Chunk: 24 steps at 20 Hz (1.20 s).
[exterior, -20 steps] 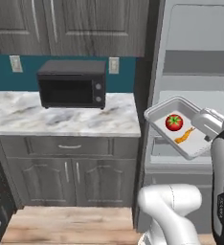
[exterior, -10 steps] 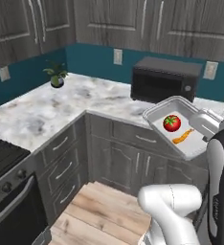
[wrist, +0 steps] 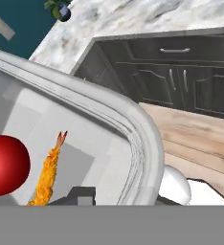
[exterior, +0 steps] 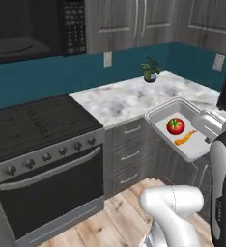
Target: Place the tupperware containing the shrimp and tomato meal in the microwave. Close the microwave door and press the start button to reheat the meal.
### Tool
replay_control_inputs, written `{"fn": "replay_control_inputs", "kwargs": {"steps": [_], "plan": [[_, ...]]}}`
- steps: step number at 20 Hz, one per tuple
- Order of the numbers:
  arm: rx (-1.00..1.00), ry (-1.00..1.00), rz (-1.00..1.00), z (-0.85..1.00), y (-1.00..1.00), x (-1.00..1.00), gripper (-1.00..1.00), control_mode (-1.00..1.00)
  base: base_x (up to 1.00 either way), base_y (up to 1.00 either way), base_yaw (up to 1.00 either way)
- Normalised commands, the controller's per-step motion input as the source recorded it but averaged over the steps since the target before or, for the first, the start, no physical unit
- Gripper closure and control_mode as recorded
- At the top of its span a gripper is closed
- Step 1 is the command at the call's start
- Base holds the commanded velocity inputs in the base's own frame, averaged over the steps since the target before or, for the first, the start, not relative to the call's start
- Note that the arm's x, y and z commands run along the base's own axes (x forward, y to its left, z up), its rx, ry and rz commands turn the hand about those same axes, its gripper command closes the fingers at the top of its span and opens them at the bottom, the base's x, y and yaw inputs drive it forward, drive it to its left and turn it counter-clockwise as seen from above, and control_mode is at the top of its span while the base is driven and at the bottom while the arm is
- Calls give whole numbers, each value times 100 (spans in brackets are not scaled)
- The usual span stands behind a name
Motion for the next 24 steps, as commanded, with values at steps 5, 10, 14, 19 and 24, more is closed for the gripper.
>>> {"fn": "replay_control_inputs", "kwargs": {"steps": [5, 10, 14, 19, 24], "plan": [[0, 0, 0, 0, 0, 0, 100, 100, 40, 0, 77], [0, 0, 0, 0, 0, 0, 100, 100, 57, 0, 66], [0, 0, 0, 0, 0, 0, 100, 100, 58, -10, 49], [0, 0, 0, 0, 0, 0, 100, 100, 39, -13, 25], [0, 0, 0, 0, 0, 0, 100, 100, 40, 0, 14]]}}
